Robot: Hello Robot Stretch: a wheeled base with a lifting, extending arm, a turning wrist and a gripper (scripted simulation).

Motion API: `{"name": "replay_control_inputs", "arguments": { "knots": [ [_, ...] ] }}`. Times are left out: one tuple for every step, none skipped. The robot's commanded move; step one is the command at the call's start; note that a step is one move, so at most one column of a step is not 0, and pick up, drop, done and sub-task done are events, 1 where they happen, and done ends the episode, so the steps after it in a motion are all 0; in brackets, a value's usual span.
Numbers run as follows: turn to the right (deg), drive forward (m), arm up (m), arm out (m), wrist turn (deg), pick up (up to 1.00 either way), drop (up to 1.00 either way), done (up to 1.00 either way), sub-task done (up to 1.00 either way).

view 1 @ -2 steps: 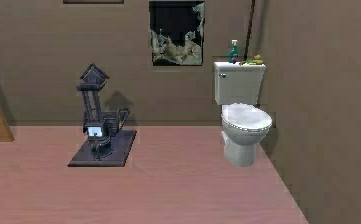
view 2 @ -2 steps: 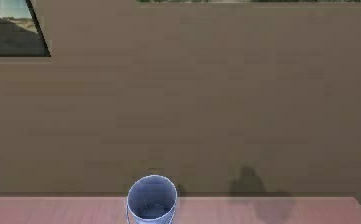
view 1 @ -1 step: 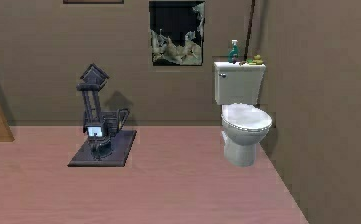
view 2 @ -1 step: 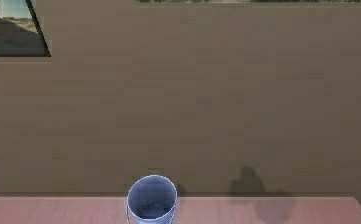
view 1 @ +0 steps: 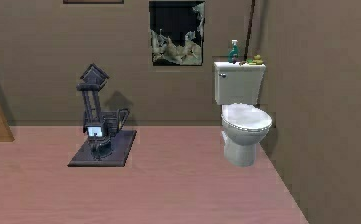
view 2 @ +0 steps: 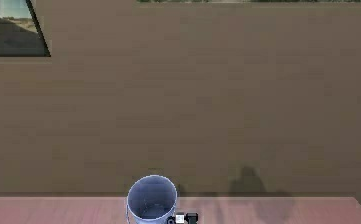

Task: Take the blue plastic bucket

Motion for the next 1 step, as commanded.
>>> {"name": "replay_control_inputs", "arguments": {
  "knots": [
    [0.0, 0.0, 0.0, 0.0, 45.0, 0.0, 0.0, 0.0, 0.0]
  ]
}}
